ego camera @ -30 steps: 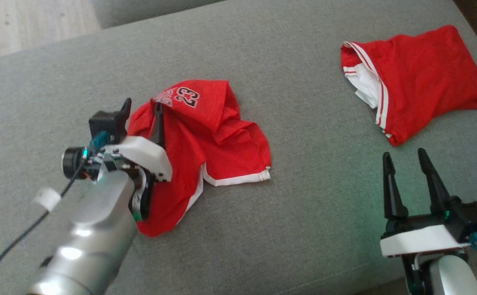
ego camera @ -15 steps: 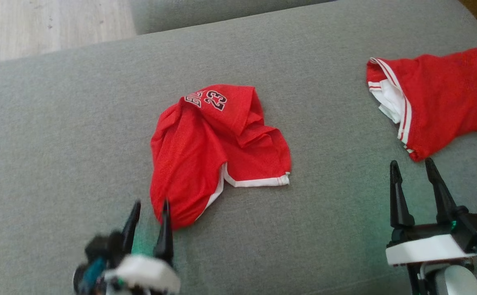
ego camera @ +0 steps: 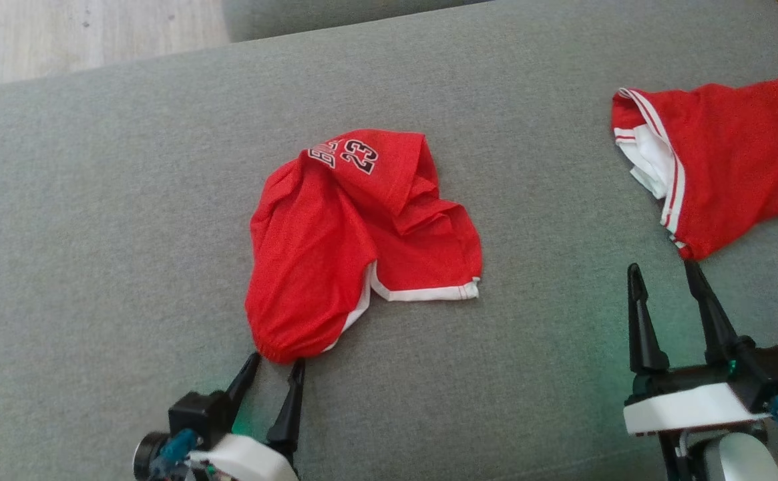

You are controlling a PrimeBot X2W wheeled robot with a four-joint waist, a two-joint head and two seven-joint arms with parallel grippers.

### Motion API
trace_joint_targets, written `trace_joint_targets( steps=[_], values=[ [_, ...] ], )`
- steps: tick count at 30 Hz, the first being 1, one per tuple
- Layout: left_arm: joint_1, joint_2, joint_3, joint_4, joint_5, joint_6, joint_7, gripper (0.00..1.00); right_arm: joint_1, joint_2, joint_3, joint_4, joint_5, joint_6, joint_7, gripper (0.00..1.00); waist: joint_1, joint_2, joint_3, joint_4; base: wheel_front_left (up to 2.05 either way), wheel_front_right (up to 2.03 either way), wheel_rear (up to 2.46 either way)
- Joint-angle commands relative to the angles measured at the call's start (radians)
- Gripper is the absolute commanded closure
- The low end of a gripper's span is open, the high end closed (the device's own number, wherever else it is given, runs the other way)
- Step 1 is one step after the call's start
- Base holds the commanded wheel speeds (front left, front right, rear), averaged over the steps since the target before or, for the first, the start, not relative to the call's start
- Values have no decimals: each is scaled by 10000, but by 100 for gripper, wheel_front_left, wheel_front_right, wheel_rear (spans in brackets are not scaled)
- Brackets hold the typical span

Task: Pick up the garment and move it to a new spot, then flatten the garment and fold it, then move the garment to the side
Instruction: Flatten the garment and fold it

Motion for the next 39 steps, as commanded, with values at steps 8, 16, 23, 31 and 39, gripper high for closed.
trace_joint_targets(
  steps=[8, 16, 23, 31, 39],
  values=[
    [-817, -342, 19, 472, 203, -717, -311, 27, -229, -79, 182, -221, 14, 73, -109, 0, 0, 0, -29, -300, 0, 0, 0],
    [-991, -212, 215, -266, 935, -527, -546, 24, -202, -79, 93, -208, 125, 73, -109, 0, 0, 0, -26, -310, 0, 0, 0],
    [-1326, -158, 134, -686, 1333, -538, -528, 57, -286, -79, 163, -116, 284, 73, -109, 0, 0, 0, -63, -318, 0, 0, 0],
    [-1534, -66, -86, -686, 1384, -680, -202, 100, -249, -79, 84, -7, 438, 73, -109, 0, 0, 0, -180, -436, 0, 0, 0],
    [-1060, 1272, -374, -2704, 668, -1158, 1943, 100, -55, -79, -145, -16, 528, 73, -109, 0, 0, 0, -394, -125, 0, 0, 0]
  ],
)
